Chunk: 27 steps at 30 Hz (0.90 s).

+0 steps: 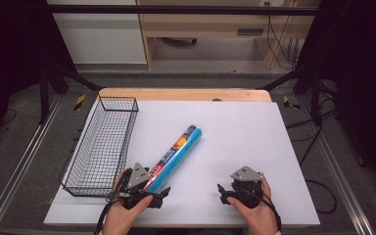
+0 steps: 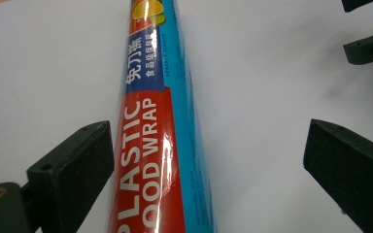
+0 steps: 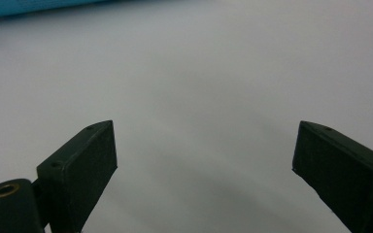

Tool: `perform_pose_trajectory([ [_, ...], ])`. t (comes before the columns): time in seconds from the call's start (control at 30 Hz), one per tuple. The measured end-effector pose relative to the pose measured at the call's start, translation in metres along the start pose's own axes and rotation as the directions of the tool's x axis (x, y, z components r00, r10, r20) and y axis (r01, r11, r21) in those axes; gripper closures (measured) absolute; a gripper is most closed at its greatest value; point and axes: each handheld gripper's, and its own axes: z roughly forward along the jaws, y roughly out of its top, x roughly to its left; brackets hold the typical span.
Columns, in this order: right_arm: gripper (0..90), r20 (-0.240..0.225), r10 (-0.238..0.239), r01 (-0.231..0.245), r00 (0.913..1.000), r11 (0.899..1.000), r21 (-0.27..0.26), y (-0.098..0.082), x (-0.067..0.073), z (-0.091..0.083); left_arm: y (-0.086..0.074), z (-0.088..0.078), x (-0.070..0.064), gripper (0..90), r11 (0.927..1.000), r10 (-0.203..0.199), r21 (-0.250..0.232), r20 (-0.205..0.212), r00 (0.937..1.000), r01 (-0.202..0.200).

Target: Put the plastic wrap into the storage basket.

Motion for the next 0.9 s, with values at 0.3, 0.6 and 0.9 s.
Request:
perform_pose_trajectory([
  [0.3,9.4,0.001,-0.012,0.012,0.9999,1.0,0.015,-0.001,0.003,0.001,0.004,-0.005,0.004,3.6,0.9999,0.01,0.008,0.023,0.9997,-0.011],
  [0.6,9.5,-0.004,-0.021,0.021,0.9998,0.999,0.027,-0.003,0.005,0.004,0.037,0.013,0.01,4.1,0.9839,0.112,0.135,0.045,0.9927,-0.117],
  [0.9,8.9,-0.026,-0.028,0.028,0.9993,1.0,0.005,-0.001,0.008,0.001,0.059,0.036,0.03,5.8,0.9646,0.03,0.259,0.071,0.997,-0.047],
])
